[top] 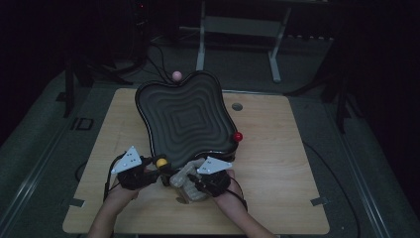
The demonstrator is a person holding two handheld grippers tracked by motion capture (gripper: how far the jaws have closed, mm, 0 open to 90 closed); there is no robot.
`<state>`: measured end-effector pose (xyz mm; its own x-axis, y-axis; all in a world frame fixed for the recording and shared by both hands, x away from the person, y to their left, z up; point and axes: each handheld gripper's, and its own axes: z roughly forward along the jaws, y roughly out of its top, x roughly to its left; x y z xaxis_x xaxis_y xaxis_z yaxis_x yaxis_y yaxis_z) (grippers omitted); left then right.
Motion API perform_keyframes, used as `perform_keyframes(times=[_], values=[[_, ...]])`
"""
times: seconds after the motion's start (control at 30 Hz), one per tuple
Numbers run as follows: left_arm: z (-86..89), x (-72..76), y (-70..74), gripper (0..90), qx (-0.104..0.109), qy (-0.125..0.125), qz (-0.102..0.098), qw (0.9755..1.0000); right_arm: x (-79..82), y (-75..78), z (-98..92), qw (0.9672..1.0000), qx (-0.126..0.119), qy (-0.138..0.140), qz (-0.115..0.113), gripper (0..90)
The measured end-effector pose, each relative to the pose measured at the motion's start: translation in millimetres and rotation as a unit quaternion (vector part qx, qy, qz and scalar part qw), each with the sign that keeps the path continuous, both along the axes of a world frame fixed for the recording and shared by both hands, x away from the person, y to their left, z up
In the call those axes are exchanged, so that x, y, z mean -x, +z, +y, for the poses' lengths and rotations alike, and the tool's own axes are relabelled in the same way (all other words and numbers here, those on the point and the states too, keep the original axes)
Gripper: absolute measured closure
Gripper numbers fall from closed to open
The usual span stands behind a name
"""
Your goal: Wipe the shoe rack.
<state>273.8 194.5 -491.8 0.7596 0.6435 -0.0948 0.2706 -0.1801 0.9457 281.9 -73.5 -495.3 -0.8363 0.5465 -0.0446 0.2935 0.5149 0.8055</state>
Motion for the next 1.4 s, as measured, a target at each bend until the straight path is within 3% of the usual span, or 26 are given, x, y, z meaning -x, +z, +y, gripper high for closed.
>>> perform_keyframes(times=[0.23, 0.33, 0.43, 0.6, 0.7, 0.77, 0.93, 1.1, 1.2, 1.27, 1.4], values=[[0.2, 0.0, -0.1, 59.6, 0.002, -0.001, 0.001, 1.0000, -4.8, 8.8, -8.0, 0.9998, -0.011, -0.015, -0.007, 71.3], [0.4, -0.1, -0.4, 59.6, 0.003, -0.002, 0.001, 1.0000, -9.8, 5.3, -11.6, 0.9995, -0.012, -0.027, -0.007, 71.3], [0.6, -0.2, -0.4, 59.6, 0.004, -0.003, 0.002, 1.0000, -14.9, -0.2, -13.8, 0.9993, -0.012, -0.033, 0.010, 71.3], [0.9, -0.2, -0.7, 59.6, 0.007, -0.004, 0.002, 1.0000, -15.8, 13.4, -20.7, 0.9990, -0.018, -0.041, -0.008, 71.4], [1.1, -0.5, -1.1, 59.6, 0.010, -0.005, 0.003, 0.9999, -22.7, 2.1, -23.8, 0.9984, -0.015, -0.053, 0.006, 71.5], [1.1, -0.4, -1.0, 59.6, 0.010, -0.005, 0.003, 0.9999, -23.3, 1.1, -25.0, 0.9983, -0.015, -0.055, 0.013, 71.5], [1.3, -0.5, -1.1, 59.6, 0.011, -0.006, 0.004, 0.9999, -19.2, 14.9, -29.4, 0.9983, -0.014, -0.056, -0.012, 71.5], [0.5, -0.8, -1.3, 59.6, 0.013, -0.008, 0.005, 0.9999, -26.9, 1.0, -32.5, 0.9977, -0.002, -0.067, 0.007, 71.7], [1.2, -0.7, -1.7, 59.6, 0.015, -0.009, 0.006, 0.9998, -24.8, 5.4, -34.1, 0.9977, -0.005, -0.067, 0.007, 71.7], [1.8, -0.9, -1.7, 59.7, 0.016, -0.011, 0.006, 0.9998, -20.5, 16.6, -38.9, 0.9978, -0.010, -0.066, -0.007, 71.7], [1.9, -1.1, -1.9, 59.7, 0.016, -0.011, 0.005, 0.9998, -22.0, 13.6, -44.3, 0.9974, -0.012, -0.071, -0.003, 71.7]])
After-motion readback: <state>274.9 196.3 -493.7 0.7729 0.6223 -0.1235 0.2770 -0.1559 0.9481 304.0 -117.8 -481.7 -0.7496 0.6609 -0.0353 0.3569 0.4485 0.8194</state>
